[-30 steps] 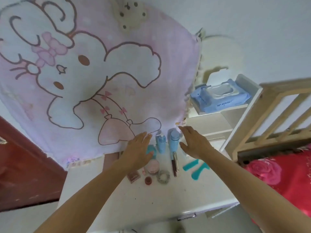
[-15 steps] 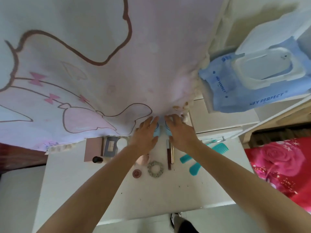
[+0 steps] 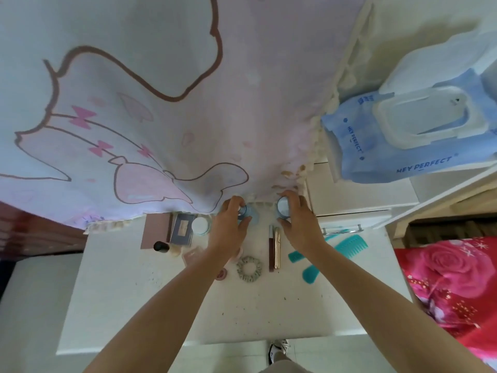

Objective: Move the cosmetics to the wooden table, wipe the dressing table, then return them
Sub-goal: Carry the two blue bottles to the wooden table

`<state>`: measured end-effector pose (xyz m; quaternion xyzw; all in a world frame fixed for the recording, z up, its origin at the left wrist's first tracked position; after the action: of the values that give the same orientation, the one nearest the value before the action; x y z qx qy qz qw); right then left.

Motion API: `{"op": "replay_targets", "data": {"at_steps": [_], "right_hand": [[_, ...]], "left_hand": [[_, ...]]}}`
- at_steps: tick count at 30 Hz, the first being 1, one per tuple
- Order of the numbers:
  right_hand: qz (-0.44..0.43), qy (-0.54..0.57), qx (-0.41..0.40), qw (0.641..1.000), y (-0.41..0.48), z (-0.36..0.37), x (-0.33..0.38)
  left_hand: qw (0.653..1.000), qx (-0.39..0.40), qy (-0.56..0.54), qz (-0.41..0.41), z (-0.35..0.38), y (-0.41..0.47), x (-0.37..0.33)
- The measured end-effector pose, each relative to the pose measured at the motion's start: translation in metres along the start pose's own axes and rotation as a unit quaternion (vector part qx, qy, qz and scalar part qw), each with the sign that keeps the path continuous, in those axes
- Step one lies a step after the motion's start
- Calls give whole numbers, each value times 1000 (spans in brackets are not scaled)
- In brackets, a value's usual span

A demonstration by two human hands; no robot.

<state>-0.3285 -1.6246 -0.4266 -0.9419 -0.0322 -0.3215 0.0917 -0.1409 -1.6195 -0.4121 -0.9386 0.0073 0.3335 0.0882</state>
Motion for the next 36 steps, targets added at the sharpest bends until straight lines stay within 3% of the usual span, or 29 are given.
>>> {"op": "replay_targets", "data": {"at_steps": [5,9,16,22,27,36], "right_hand": [[-76,62,-48,994,-22,-15,30],[-145,107,-83,980,-33,-15,87],[-277,204,-47,938,-67,19,238],[-410,232,28,882,-154,80,390],[-507,234,85,825,-268,149,512],[-535,250,260,764,-462,300,661]], "left_hand": [[991,-115,-66,13,-51,-53,-5],[964,-236,-119,16,-110,-114,7],[915,-375,-133,-72,-221,-240,63],[849,-508,-81,-124,-310,-416,111],[808,-563,-20,-171,-355,-584,159],[701,-650,33,-290,-377,-830,243]]}}
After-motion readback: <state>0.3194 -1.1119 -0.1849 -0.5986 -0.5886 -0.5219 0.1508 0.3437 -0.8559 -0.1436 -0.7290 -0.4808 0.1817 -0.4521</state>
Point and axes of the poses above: each hand's wrist, its own y-axis towards the middle knuckle, its own z-axis out of the palm, x = y × z, the point moved 7 cm from there along y, towards the middle knuckle, and after that the axes turned 7 degrees about x, right-handed, at the moved point
